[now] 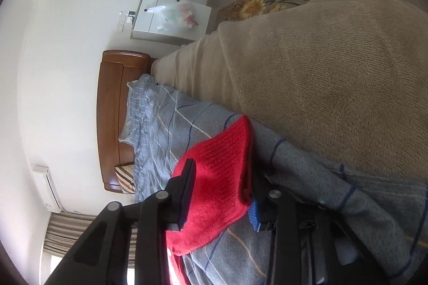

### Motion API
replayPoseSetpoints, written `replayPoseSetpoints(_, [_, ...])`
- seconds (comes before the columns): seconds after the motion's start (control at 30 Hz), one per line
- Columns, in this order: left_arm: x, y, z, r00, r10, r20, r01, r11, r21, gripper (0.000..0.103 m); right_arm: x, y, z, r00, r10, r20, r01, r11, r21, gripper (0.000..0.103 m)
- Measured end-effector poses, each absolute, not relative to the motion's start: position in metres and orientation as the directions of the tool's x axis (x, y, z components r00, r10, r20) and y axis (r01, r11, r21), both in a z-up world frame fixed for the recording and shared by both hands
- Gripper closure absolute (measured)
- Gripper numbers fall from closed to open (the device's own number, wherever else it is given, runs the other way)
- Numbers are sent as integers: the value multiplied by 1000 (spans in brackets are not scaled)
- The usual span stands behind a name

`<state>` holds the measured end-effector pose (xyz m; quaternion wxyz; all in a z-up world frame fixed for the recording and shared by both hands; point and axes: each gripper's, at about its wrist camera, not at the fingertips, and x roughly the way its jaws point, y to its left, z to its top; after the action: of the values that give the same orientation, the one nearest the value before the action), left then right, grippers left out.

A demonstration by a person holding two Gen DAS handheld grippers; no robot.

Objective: Fold small clothes
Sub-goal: 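Grasp a sleeve cuff with the right gripper, fold it across the body, release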

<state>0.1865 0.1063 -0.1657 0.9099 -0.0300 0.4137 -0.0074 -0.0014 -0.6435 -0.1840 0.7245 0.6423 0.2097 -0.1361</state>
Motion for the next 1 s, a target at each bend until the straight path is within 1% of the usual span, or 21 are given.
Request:
replayPoseSetpoints(0.03, [188, 105, -166, 652, -36, -757, -11, 998, -56, 0, 1, -644, -183, 867, 75, -493, 477, 163, 864, 82])
replayPoseSetpoints(0.07, [189, 104, -167, 649, -30, -760, -11, 999, -49, 0, 4, -645, -181, 855, 74, -513, 492, 193, 849, 92])
replayPoseSetpoints(0.1, [189, 103, -166, 650, -25, -760, -11, 999, -43, 0, 6, -644, -178, 846, 68, -529, 504, 224, 834, 95])
replayPoseSetpoints(0.17, [191, 103, -166, 638, -25, -770, -15, 999, -45, 0, 10, -640, -162, 836, 49, -546, 511, 292, 808, 96])
replayPoseSetpoints(0.23, [192, 105, -165, 623, -38, -781, -11, 998, -58, 0, 23, -631, -135, 837, 34, -546, 493, 384, 781, 97])
replayPoseSetpoints(0.33, [188, 108, -157, 600, -51, -799, 8, 998, -57, 1, 55, -604, -82, 860, 52, -508, 414, 512, 753, 97])
replayPoseSetpoints(0.43, [168, 122, -143, 615, -39, -788, -35, 996, -77, 1, 104, -548, -23, 875, 125, -468, 284, 651, 704, 97])
replayPoseSetpoints(0.53, [143, 143, -134, 645, -44, -763, -79, 989, -124, 1, 157, -464, 15, 856, 255, -450, 120, 748, 653, 97])
replayPoseSetpoints(0.63, [122, 161, -138, 665, -38, -746, -133, 977, -167, 1, 200, -367, 23, 798, 383, -465, -26, 793, 609, 97])
replayPoseSetpoints(0.73, [111, 169, -149, 686, -34, -727, -154, 970, -191, 1, 232, -275, 5, 731, 451, -513, -120, 824, 554, 97])
replayPoseSetpoints(0.77, [109, 169, -153, 693, -39, -720, -152, 968, -198, 1, 241, -250, -6, 713, 473, -517, -139, 819, 557, 94])
replayPoseSetpoints(0.8, [109, 169, -158, 700, -36, -714, -151, 969, -196, 1, 248, -226, -19, 693, 499, -520, -154, 807, 571, 86])
replayPoseSetpoints(0.83, [108, 167, -161, 708, -27, -706, -149, 971, -187, 1, 254, -204, -33, 656, 534, -533, -171, 794, 584, 72])
replayPoseSetpoints(0.87, [108, 165, -165, 715, -17, -699, -145, 974, -172, 1, 256, -185, -50, 612, 571, -547, -187, 777, 602, 42])
replayPoseSetpoints(0.9, [108, 163, -167, 720, -7, -694, -142, 977, -157, 1, 257, -169, -64, 584, 598, -550, -197, 761, 618, 37])
replayPoseSetpoints(1.0, [109, 159, -169, 729, 5, -684, -126, 984, -127, 0, 237, -150, -95, 537, 649, -539, -228, 727, 648, 37])
